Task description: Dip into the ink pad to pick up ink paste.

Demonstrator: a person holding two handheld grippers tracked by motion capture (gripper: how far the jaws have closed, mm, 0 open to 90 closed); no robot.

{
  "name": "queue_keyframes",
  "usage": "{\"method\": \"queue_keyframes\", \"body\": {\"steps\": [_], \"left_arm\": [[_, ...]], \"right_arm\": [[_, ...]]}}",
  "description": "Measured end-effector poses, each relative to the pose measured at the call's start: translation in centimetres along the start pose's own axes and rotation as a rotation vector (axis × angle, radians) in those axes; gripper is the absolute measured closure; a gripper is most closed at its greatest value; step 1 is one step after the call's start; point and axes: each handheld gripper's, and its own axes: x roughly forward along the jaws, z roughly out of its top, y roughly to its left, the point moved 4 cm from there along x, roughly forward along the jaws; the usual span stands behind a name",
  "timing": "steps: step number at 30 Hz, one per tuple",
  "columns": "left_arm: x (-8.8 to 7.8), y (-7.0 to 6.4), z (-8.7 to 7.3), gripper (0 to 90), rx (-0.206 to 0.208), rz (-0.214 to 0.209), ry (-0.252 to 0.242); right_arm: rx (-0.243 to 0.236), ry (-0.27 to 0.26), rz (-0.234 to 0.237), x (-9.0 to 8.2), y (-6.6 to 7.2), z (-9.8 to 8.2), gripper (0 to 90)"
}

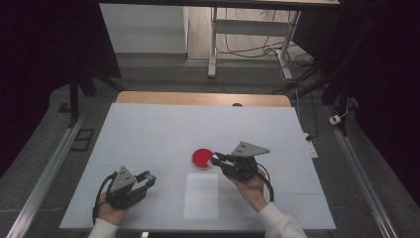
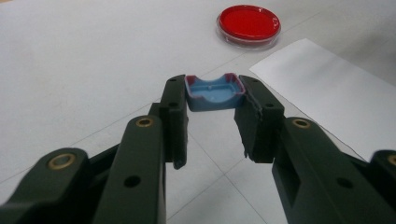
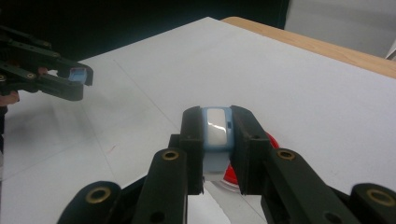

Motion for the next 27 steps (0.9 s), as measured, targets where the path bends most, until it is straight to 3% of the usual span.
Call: {"method": "queue_keyframes", "body": {"steps": [15,27], "left_arm": [[0.1,-0.1,0.0,65.3,0.003,-0.001,0.008],[0.1,0.0,0.0,65.3,0.000,0.001,0.007]], "right_arm": [[-0.028,0.051,-0.038,2.2,-1.3,-0.3,75.2],[-0.037,0.074,-0.041,3.9,-1.8,-0.1,75.2]]}}
